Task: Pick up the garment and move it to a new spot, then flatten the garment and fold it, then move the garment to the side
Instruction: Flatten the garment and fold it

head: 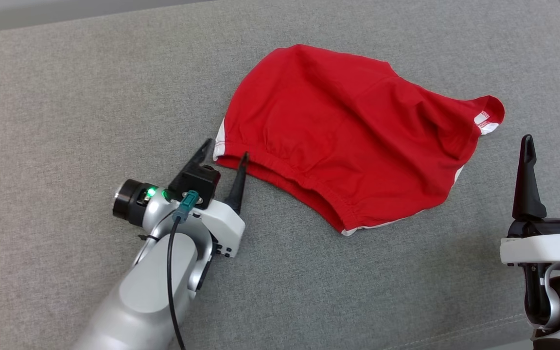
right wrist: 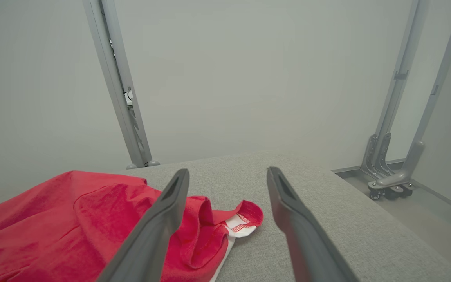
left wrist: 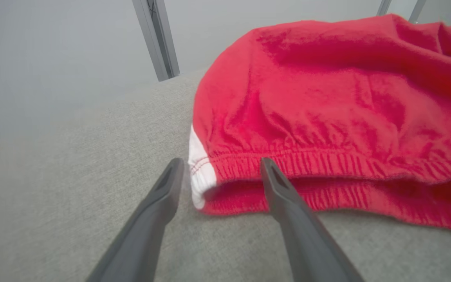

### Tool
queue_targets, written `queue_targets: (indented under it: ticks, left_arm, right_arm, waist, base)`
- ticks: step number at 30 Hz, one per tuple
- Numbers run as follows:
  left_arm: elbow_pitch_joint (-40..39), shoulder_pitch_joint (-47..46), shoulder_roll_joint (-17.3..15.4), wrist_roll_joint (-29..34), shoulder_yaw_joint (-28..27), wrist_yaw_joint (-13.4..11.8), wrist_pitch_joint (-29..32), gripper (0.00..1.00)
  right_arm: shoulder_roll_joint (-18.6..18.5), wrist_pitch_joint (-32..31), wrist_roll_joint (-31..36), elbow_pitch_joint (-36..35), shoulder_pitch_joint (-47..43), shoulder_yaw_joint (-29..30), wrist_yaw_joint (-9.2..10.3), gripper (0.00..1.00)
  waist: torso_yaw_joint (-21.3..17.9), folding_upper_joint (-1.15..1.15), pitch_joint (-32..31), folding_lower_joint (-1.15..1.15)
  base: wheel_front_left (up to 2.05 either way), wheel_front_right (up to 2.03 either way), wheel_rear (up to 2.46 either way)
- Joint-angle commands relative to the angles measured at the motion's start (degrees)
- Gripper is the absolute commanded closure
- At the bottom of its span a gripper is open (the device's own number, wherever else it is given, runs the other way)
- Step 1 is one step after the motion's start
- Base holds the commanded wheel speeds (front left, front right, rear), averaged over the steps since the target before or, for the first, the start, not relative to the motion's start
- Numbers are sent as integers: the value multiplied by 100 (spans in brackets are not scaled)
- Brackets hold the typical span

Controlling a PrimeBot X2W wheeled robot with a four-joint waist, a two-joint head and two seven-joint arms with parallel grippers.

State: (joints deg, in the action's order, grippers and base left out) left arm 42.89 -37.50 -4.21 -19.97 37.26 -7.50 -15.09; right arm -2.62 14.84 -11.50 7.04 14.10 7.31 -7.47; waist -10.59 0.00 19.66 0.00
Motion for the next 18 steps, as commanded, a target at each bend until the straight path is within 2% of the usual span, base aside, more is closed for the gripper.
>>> queue_targets:
  ticks: [1, 5, 12, 18]
  left_arm:
    - [-65, -33, -93, 101, -42, -86, -7, 0]
    - [-311, 115, -247, 275, -83, -169, -8, 0]
    - [-41, 54, -332, 301, 45, 75, 1, 0]
    - [206, -270, -314, 153, -131, 57, -3, 0]
  right_arm:
    - [-31, 37, -33, 21, -14, 34, -5, 0]
    - [-32, 37, -39, 54, -30, 55, -5, 0]
    - [-31, 37, -57, 86, 21, 4, -5, 0]
    - [-32, 37, -120, 57, 100, -19, -5, 0]
  waist:
    - [15, 0, -6, 0]
    - [43, 0, -51, 0]
    - [47, 0, -47, 0]
    - [-76, 0, 135, 0]
  base:
    - [0, 0, 0]
    - [0, 0, 0]
    - [0, 0, 0]
    - [0, 0, 0]
